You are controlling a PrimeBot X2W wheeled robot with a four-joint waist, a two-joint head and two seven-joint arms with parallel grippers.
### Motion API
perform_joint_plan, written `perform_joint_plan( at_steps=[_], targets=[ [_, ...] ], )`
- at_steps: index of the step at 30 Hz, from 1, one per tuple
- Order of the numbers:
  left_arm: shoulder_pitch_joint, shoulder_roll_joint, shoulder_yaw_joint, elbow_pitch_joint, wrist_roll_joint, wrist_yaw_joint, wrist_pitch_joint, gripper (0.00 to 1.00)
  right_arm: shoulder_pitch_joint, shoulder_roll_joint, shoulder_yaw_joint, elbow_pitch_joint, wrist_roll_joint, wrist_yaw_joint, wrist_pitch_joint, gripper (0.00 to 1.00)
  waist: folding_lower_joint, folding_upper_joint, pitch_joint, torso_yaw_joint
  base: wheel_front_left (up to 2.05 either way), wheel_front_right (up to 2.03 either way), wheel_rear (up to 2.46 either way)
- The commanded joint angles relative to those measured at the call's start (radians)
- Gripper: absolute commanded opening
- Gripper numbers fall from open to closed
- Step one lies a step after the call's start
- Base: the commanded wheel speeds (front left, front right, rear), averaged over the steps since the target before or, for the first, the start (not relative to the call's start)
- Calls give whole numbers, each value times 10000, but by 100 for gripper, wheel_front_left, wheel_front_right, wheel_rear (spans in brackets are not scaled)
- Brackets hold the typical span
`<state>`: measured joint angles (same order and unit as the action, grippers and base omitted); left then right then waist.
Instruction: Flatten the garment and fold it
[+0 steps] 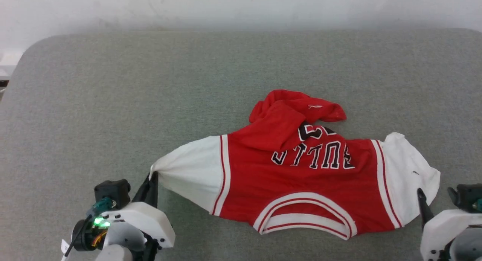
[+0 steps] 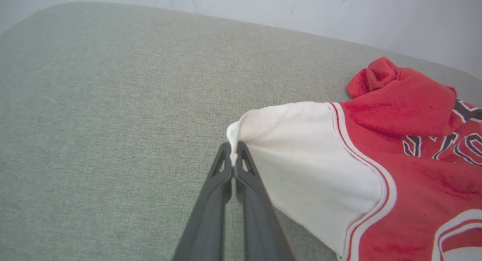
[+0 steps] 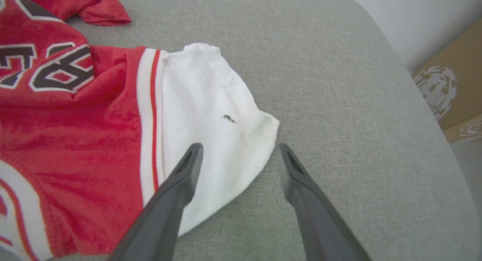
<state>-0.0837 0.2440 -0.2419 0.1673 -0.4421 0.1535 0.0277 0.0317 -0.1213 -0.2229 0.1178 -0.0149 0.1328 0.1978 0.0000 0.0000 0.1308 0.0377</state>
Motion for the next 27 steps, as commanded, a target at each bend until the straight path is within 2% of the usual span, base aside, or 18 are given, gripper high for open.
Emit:
perform_joint_plan(
  at_steps=[1,11,15,20,22,23,27],
  targets=[
    [108,87,79,-203,74,126,-121,0,-16,-131,-73,139,271,-21,253,100,0,0,21,117,0,0,0],
    [56,108,-93,-782,103,159,-16,0,-1158,-1570,160,1592,524,-21,1486,100,0,0,519,436,0,0,0],
    [-51,82,-242,-841,131,128,78,0,-1595,-2062,662,2181,561,-21,1575,100,0,0,693,560,0,0,0],
    [-134,66,-341,-818,127,94,129,0,-1773,-2289,1426,2878,727,-21,1690,100,0,0,768,653,0,0,0],
    [-154,70,-394,-772,119,60,157,0,-1823,-2380,1740,3232,841,-21,1684,45,0,0,743,685,0,0,0],
    [-153,74,-429,-745,120,35,159,0,-1847,-2416,1874,3400,896,-21,1613,0,0,0,699,699,0,0,0],
    [-58,48,-532,-627,69,-56,87,0,-1855,-2468,2163,3795,1061,-21,1298,0,0,0,338,710,0,0,0]
  ],
)
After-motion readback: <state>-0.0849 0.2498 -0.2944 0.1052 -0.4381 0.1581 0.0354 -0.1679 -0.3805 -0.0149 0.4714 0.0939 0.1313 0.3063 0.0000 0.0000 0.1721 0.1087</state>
